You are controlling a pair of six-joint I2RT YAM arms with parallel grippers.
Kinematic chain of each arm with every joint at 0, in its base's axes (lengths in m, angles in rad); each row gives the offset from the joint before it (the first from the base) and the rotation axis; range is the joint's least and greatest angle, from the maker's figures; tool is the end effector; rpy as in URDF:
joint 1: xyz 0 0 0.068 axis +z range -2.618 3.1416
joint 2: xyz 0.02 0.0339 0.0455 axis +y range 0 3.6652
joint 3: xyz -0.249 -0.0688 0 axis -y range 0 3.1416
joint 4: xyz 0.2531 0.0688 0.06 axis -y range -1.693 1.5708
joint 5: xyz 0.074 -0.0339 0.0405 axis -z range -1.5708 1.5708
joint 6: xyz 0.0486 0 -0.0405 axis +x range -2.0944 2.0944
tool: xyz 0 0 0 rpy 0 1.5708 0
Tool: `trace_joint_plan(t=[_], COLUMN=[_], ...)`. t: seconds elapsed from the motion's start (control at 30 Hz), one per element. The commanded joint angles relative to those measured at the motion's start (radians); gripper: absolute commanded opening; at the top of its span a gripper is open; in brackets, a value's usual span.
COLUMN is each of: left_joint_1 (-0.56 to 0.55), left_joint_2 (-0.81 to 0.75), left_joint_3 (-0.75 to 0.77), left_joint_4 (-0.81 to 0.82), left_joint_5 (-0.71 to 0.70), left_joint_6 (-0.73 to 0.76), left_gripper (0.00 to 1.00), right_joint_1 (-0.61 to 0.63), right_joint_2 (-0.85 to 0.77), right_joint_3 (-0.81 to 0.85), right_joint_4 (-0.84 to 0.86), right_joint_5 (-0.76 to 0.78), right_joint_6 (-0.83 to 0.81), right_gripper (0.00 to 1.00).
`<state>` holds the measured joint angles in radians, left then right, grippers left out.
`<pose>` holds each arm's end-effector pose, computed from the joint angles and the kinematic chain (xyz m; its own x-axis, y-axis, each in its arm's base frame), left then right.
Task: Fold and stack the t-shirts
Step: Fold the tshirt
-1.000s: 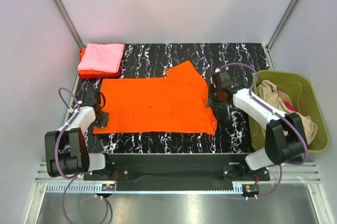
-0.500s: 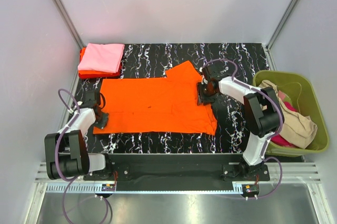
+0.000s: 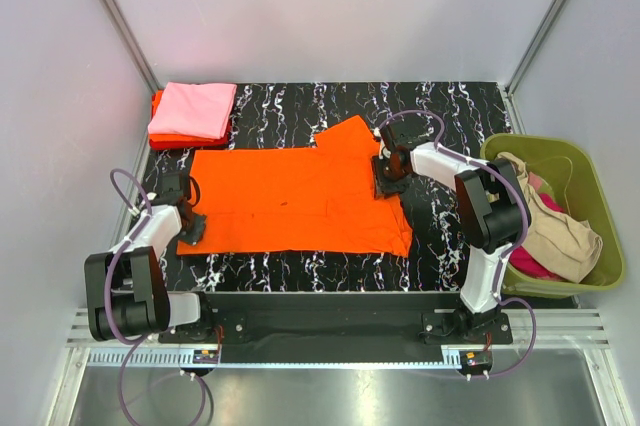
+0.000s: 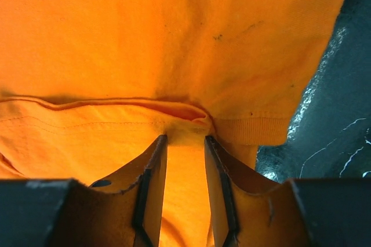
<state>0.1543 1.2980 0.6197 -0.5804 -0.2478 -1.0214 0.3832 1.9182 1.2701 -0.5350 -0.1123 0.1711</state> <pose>0.2203 0.0463 0.1259 -0.3005 -0.8835 -0.3594 -0.9187 0.3694 -0.1400 0.3588 0.1505 0.1295 -0.9161 -0.1869 -0.3549 -0.2586 0.9515 0.1666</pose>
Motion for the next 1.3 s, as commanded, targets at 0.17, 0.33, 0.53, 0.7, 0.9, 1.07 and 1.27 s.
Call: trace_joint_plan(t=[0.17,0.33,0.53,0.7,0.9,1.07,1.27], left_joint_1=[0.017,0.016,0.019,0.017,0.017,0.017,0.017], left_joint_2=[0.05,0.05,0.061,0.058,0.06,0.063,0.066], left_joint_3=[-0.043,-0.043,-0.041,-0.04,-0.04,-0.04,-0.04], left_joint_4=[-0.061,-0.061,-0.056,-0.058,-0.058,-0.055,-0.056], left_joint_5=[-0.064,-0.064,-0.059,-0.057,-0.056,-0.053,-0.051], left_joint_6=[0.02,0.021,0.023,0.026,0.026,0.027,0.029], left_gripper=[0.02,0.01,0.01,0.01,0.01,0.01,0.01], right_joint_1=[-0.006,-0.004,-0.004,-0.006,-0.006,0.006,0.025], right_joint_2=[-0.031,-0.008,0.01,0.024,-0.001,-0.036,-0.064], right_joint_3=[0.041,0.06,0.077,0.08,0.084,0.086,0.086], right_joint_4=[0.001,-0.008,-0.008,-0.006,-0.006,-0.006,-0.006], right_joint_5=[0.066,0.088,0.069,0.062,0.079,0.085,0.1], right_joint_6=[-0.045,-0.058,-0.079,-0.078,-0.079,-0.062,-0.047], right_gripper=[0.42,0.42,0.43,0.38,0.06,0.04,0.08])
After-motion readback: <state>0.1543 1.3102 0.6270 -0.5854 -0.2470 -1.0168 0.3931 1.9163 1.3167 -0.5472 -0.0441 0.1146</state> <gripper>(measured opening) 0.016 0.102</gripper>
